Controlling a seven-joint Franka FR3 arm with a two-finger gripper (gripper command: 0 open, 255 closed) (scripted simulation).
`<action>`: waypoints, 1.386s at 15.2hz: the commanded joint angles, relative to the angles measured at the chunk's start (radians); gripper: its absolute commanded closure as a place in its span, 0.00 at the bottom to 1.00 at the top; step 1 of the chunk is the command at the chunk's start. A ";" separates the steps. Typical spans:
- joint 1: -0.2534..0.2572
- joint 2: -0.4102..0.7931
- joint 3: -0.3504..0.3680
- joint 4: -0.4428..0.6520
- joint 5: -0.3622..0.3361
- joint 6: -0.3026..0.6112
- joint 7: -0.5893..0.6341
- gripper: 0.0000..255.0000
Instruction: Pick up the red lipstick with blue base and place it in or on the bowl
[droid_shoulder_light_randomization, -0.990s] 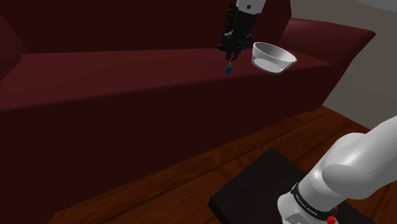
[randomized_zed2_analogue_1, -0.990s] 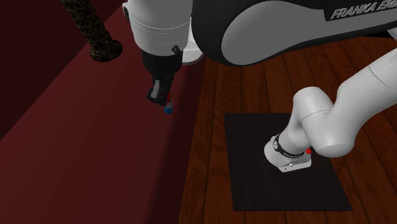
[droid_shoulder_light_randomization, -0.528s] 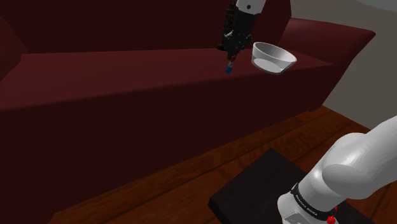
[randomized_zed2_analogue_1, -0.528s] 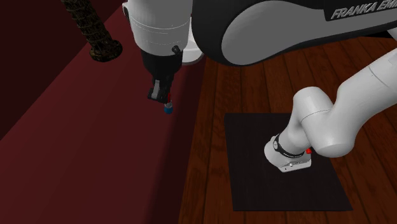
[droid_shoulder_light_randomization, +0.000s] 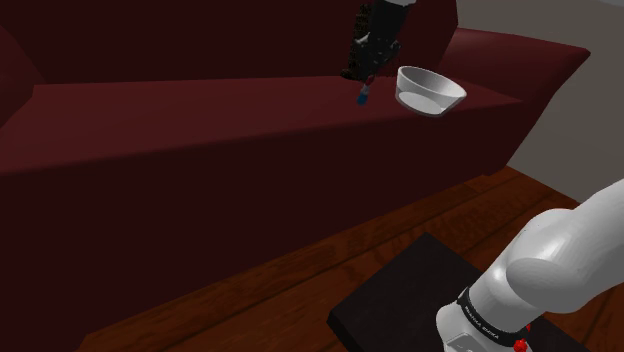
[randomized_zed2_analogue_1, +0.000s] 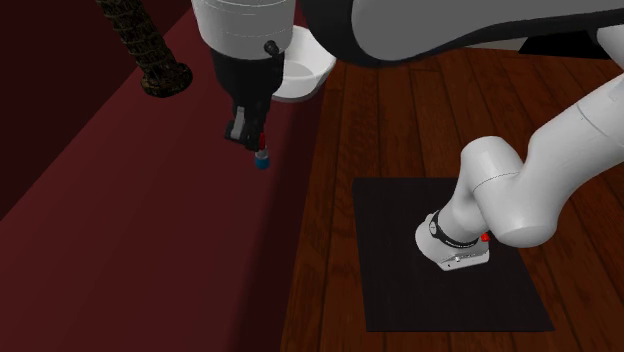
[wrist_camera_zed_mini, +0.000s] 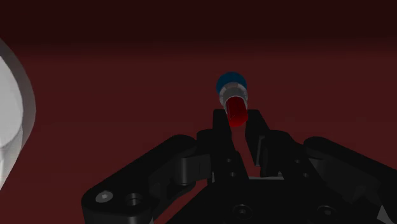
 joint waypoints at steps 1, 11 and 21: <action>0.000 0.007 0.001 0.040 0.000 -0.033 -0.001 1.00; -0.001 0.067 0.004 0.243 -0.003 -0.177 -0.009 1.00; 0.000 0.162 0.010 0.500 -0.011 -0.339 -0.016 1.00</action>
